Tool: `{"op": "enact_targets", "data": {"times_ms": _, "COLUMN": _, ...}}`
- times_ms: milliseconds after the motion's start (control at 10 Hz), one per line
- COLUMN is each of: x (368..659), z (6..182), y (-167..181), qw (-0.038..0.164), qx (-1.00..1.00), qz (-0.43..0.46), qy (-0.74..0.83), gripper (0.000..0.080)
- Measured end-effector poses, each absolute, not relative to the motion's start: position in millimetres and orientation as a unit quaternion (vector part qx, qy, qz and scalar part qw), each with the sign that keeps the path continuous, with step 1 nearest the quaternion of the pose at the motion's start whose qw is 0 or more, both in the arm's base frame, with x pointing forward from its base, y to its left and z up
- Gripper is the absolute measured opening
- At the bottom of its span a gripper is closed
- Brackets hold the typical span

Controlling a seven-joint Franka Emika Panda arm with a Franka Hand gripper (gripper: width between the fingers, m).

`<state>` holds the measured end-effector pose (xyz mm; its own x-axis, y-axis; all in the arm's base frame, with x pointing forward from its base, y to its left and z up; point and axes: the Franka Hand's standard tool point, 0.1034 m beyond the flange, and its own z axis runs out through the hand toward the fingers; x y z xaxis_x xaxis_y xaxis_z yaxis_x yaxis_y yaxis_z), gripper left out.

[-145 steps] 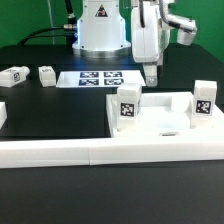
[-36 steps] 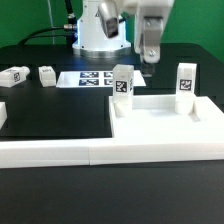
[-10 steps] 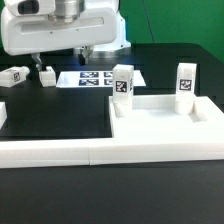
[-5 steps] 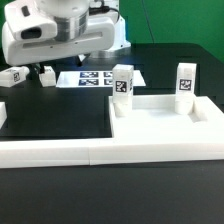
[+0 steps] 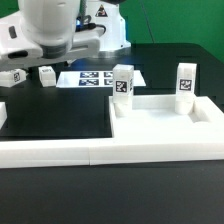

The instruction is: Assemble square table

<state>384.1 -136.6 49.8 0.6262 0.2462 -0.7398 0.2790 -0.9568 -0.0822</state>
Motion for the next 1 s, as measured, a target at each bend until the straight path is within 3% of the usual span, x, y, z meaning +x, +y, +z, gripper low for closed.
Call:
{"op": "enact_targets", "data": {"times_ms": 200, "x": 364.4, "z": 40.2, "y": -137.9, "qw": 0.024, "qx": 0.898, "qz": -0.423, "qy": 0.121, "gripper": 0.0649}}
{"op": "enact_targets", "data": {"times_ms": 500, "x": 320.5, "z": 29.4, "y": -147.1, "qw": 0.009, "qx": 0.888, "qz": -0.447, "qy": 0.108, "gripper": 0.0649}}
{"op": "enact_targets", "data": {"times_ms": 1000, "x": 316.7, "z": 10.5, "y": -142.2, "qw": 0.015, "qx": 0.882, "qz": -0.456, "qy": 0.118, "gripper": 0.0649}}
